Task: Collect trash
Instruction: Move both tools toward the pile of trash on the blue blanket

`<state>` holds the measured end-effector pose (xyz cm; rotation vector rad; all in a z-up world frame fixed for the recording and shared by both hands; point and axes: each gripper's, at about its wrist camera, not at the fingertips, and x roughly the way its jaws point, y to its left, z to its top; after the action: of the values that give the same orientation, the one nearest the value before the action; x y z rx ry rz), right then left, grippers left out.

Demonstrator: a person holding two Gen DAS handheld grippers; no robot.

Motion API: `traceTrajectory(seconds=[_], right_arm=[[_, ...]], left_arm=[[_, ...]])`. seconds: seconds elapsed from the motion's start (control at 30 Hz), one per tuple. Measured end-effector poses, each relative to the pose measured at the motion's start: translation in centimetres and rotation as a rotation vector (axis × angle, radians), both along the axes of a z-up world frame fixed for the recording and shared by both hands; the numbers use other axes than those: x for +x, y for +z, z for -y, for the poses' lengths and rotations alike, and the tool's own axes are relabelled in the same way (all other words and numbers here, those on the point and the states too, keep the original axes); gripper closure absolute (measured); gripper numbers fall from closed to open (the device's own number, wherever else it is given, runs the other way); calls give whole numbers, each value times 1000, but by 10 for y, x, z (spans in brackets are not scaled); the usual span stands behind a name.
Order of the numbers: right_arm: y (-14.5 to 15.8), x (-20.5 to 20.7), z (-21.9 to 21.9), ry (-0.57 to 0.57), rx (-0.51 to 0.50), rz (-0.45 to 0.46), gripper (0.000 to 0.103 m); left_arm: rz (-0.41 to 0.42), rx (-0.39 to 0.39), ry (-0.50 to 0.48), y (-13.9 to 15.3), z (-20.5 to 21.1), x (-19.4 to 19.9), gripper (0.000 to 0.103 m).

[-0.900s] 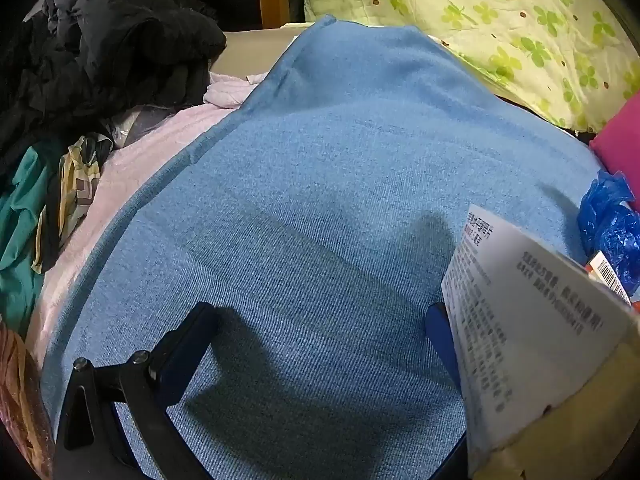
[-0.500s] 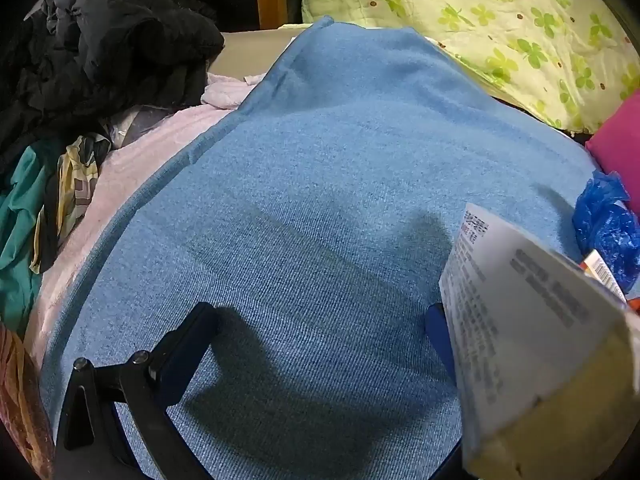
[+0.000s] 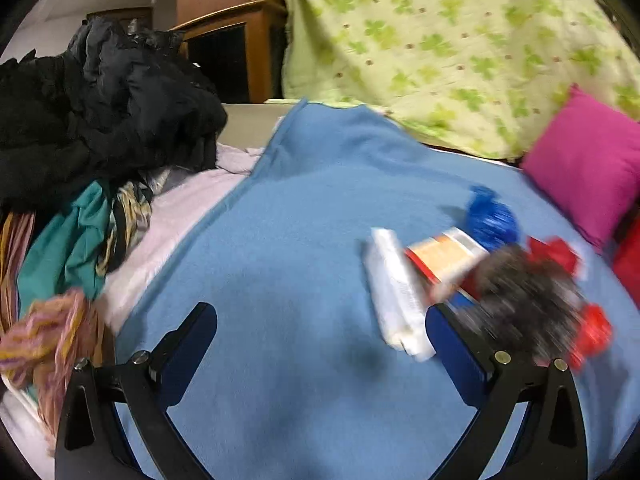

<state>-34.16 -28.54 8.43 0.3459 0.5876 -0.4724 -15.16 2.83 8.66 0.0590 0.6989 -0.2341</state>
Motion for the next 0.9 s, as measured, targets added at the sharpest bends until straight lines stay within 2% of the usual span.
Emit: traceTrajectory(seconds=[0.13,0.23,0.3,0.43,0.73,0.9], right_arm=[[-15,-17,-42,61,20,7,0],[-26,-24,-69,104,-5,8,0],[-28,-29,-89,122,-27,13,0],[-15,-40,-112,150,-111,80,0],[-24,-41,-101,120,-45,87,0],[-26,-40,-102,117,-47,78,0]], left_arm=[[-25,-4,-78,-9,1,-40,0],[-30,2,-132,-18,7,-64,0],[-22,-11,-149,-21,7,-75,0],[16,-60,-176,-14,9,-86,0],[-8,-62,-188,-22,14,-88,0],[-33,-77,-179,-27,10,-83,0]])
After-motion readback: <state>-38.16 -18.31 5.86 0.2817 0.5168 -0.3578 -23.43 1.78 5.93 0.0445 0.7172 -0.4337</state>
